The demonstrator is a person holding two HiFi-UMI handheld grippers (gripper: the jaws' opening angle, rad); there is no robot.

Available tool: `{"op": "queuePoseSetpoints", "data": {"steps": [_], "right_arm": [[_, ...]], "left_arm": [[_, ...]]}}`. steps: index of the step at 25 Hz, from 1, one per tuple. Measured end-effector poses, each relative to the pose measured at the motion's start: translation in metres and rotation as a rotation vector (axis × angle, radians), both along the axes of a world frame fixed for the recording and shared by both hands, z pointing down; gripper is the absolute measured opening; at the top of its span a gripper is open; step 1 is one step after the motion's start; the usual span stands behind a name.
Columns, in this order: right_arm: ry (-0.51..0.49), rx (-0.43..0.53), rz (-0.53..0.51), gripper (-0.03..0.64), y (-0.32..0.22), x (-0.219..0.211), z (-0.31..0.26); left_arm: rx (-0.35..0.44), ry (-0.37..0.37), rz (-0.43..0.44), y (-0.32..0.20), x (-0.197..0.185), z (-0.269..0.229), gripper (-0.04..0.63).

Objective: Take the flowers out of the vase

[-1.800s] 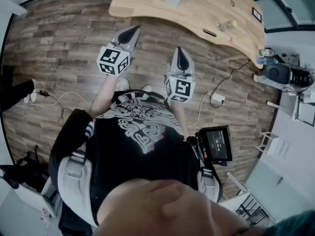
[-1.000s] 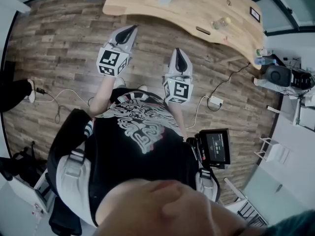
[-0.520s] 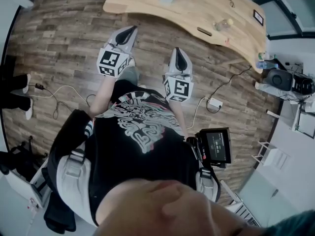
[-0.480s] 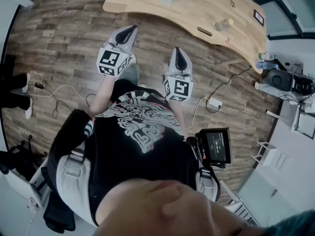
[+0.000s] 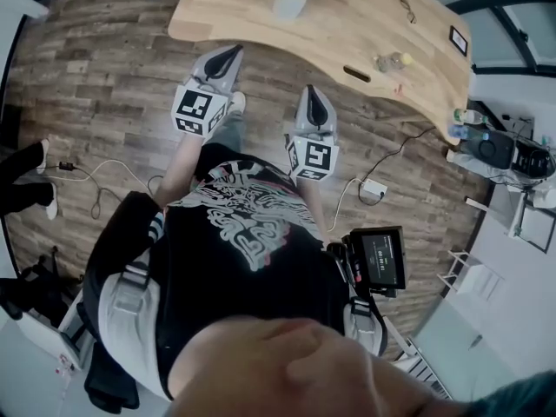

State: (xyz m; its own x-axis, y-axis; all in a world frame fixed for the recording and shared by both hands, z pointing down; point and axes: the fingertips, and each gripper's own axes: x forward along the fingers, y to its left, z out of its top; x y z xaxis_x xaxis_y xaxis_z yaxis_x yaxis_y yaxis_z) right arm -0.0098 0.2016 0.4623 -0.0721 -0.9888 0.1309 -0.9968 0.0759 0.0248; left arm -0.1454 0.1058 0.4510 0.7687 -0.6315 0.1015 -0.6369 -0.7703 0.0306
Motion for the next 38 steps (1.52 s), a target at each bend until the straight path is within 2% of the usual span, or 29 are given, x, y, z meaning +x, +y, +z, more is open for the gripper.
{"op": "queuePoseSetpoints", "data": {"steps": [6, 14, 16, 19, 23, 27, 31, 34, 38], "right_arm": [[0.009, -0.012, -0.017, -0.002, -0.08, 0.011, -0.005], [-0.003, -0.014, 0.018, -0.002, -0.188, 0.037, -0.005], [-0.009, -0.012, 0.029, -0.002, -0.205, 0.042, -0.001], [-0.018, -0.013, 0.041, -0.002, -0.222, 0.049, 0.006], [-0.02, -0.032, 0.053, -0.002, -0.227, 0.054, 0.012], [-0.021, -0.027, 0.03, -0.002, -0.245, 0.065, 0.01], [-0.01, -0.02, -0.002, -0.001, -0.262, 0.083, 0.003], [-0.009, 0.014, -0.021, -0.001, -0.278, 0.109, -0.008], [-0.052, 0.012, -0.029, 0.0, -0.305, 0.176, 0.003]], "left_arm": [[0.082, 0.01, 0.111, -0.071, 0.035, -0.019, -0.011], [0.091, -0.013, 0.188, -0.167, 0.06, -0.017, -0.011], [0.082, 0.015, 0.2, -0.183, 0.062, -0.018, -0.011], [0.025, 0.127, 0.207, -0.197, 0.065, -0.028, -0.011], [0.036, 0.136, 0.235, -0.201, 0.065, -0.027, -0.011], [0.048, 0.128, 0.19, -0.222, 0.063, -0.024, -0.011], [0.04, 0.008, 0.138, -0.24, 0.075, -0.016, -0.011], [0.031, 0.051, 0.109, -0.252, 0.084, -0.025, -0.011], [0.049, 0.06, 0.062, -0.278, 0.122, -0.017, -0.011]]}}
